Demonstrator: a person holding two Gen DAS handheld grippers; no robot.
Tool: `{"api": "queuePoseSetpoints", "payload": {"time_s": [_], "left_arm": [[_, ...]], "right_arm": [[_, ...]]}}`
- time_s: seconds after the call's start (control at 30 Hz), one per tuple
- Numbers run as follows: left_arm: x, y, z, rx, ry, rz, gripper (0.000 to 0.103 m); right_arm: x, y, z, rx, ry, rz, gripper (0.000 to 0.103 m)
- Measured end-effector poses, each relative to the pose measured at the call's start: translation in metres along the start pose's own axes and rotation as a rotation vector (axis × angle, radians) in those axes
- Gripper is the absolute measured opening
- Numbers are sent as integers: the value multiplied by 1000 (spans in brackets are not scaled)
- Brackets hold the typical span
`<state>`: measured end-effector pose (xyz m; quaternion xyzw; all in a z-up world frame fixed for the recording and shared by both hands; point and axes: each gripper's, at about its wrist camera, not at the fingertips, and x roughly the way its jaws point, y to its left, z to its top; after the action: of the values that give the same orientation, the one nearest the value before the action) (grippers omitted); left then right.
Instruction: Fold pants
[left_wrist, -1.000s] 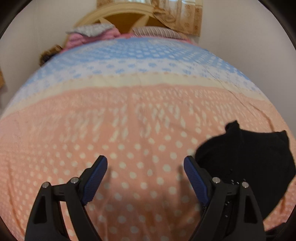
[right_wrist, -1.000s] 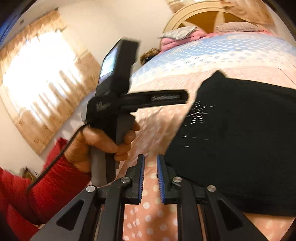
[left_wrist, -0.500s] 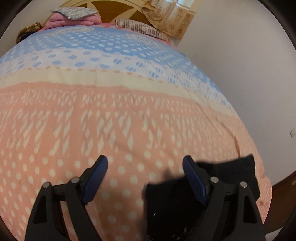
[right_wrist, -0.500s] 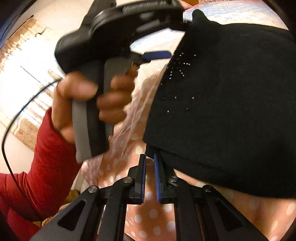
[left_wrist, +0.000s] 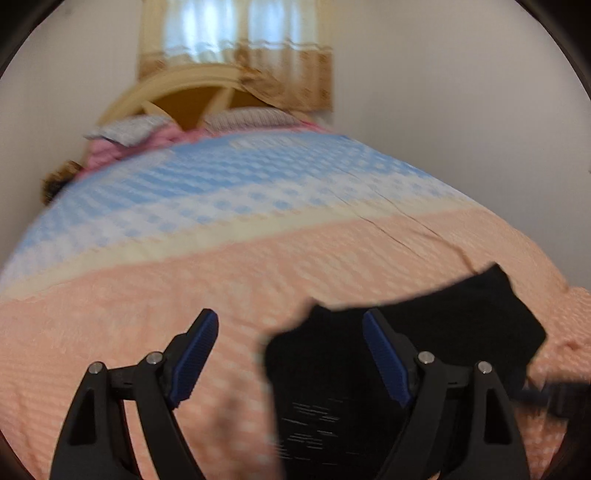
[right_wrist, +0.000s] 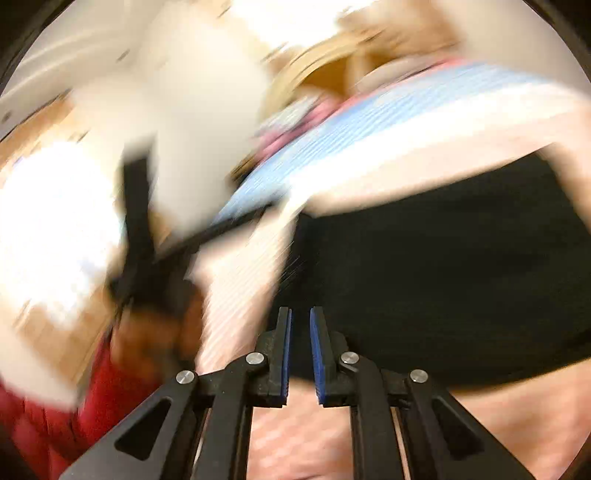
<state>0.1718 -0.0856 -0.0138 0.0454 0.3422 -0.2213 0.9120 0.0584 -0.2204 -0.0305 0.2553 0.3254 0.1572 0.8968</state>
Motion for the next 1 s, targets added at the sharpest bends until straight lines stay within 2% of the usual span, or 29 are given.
{"api": "queuePoseSetpoints", "payload": {"time_s": [0.03,0.07,0.1,0.17,0.2,0.23,0.27,0.37,0.47,0.57,0.67,0.7,0.73,0.8,0.87,1.0], "left_arm": [[6,-4,-4,1,16,-6,83],[14,-6,-8,1,37,20,83],[20,-6,-10,-1,56,51,83],[29,4,-21,-28,82,120,84],[30,9,-25,-40,89,126,86],[32,16,-31,-62,103,126,92],[29,22,-36,-74,112,129,96],[20,26,-43,-104,118,137,97],[4,20,-42,-74,93,181,97],[-11,10,-43,-49,69,226,97],[-20,7,-45,-51,66,199,97],[-21,5,-47,-52,69,193,97],[-24,3,-48,-52,74,188,97],[-24,1,-49,-49,79,188,97],[-28,0,-50,-52,77,186,97],[-34,-7,-52,-55,74,165,97]], "right_arm": [[-12,-11,7,12,-28,-51,11],[-24,-23,13,15,-48,-111,11],[-35,-37,16,13,-58,-209,11],[-42,-55,14,22,-39,-295,11],[-41,-67,8,41,2,-324,11],[-37,-80,0,71,45,-316,11],[-41,-88,-5,102,13,-262,11],[-47,-106,-6,197,-45,-195,11],[-51,-111,-4,208,-54,-201,11],[-53,-94,6,189,-74,-214,11],[-66,-76,9,158,-127,-234,12],[-68,-71,7,141,-134,-267,21],[-69,-68,6,132,-140,-288,40],[-73,-64,5,140,-166,-307,65],[-77,-61,3,151,-191,-302,67],[-81,-57,-4,168,-183,-263,67]]}}
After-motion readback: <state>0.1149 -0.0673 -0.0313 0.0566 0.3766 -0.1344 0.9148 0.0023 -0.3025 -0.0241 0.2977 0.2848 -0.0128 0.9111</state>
